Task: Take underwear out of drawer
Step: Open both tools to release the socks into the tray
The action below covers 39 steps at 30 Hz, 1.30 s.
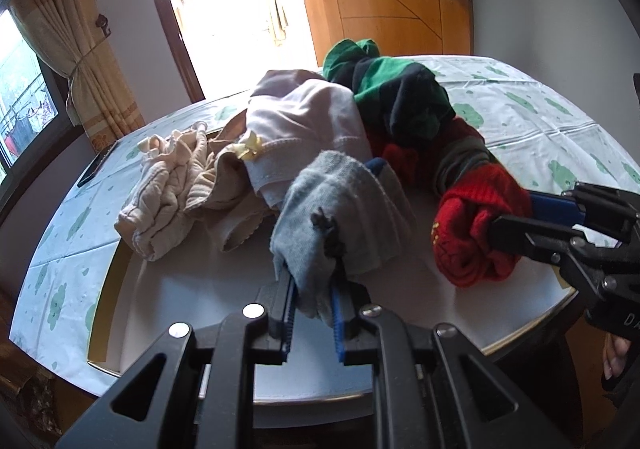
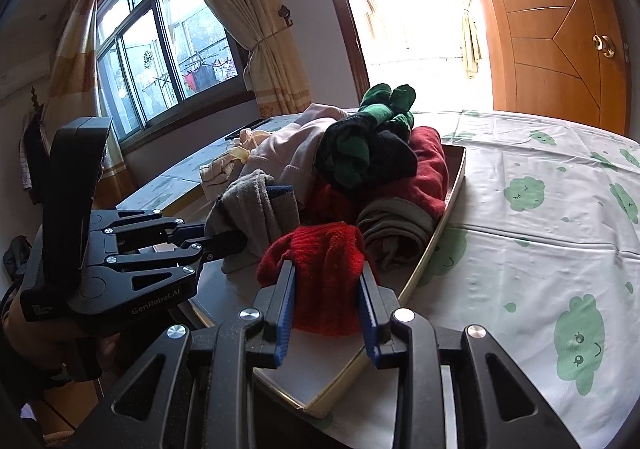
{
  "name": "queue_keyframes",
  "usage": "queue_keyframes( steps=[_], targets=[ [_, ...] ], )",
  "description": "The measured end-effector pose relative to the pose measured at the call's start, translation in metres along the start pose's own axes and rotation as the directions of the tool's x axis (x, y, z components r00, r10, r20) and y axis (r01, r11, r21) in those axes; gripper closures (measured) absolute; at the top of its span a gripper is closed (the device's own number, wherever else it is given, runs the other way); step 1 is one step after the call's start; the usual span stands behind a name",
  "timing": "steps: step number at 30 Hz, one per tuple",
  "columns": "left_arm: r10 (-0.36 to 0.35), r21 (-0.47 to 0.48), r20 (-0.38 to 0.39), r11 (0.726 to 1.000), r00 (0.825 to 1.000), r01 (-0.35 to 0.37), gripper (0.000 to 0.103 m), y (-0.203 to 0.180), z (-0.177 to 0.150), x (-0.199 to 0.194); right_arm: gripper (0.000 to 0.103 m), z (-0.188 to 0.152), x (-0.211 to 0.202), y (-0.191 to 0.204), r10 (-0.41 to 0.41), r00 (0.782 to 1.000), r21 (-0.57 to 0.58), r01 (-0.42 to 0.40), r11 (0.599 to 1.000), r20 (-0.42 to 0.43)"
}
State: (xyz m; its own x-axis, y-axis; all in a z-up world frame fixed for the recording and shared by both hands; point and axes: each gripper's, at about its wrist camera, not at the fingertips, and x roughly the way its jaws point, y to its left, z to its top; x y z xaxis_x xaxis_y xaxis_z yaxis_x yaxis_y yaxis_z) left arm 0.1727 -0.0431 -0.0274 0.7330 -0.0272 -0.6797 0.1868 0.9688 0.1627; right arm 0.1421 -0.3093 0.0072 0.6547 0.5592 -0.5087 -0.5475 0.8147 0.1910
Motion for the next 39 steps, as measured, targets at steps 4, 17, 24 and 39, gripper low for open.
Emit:
queue_keyframes(
  steps=[4, 17, 24, 39],
  targets=[
    [0.019, -0.004, 0.005, 1.0, 1.0, -0.019, 0.081, -0.002, 0.001, 0.002, 0.07, 0.0, 0.0, 0.0, 0.0, 1.0, -0.001, 0.0, 1.0, -0.002],
    [0.046, 0.004, 0.064, 0.999, 0.997, -0.047, 0.043, -0.007, -0.012, -0.016, 0.041, -0.006, -0.017, 0.004, 0.008, 0.999, 0.006, -0.008, 1.0, 0.041],
    [0.031, -0.005, 0.084, 1.0, 0.996, -0.03, 0.038, -0.008, -0.021, -0.028, 0.036, -0.017, -0.031, 0.008, 0.022, 0.999, 0.024, -0.022, 0.999, 0.038],
    [-0.001, -0.012, 0.127, 1.0, 0.992, 0.003, 0.032, -0.004, -0.051, -0.06, 0.032, -0.052, -0.05, 0.028, 0.049, 0.998, -0.052, -0.05, 0.997, -0.034]
  ],
)
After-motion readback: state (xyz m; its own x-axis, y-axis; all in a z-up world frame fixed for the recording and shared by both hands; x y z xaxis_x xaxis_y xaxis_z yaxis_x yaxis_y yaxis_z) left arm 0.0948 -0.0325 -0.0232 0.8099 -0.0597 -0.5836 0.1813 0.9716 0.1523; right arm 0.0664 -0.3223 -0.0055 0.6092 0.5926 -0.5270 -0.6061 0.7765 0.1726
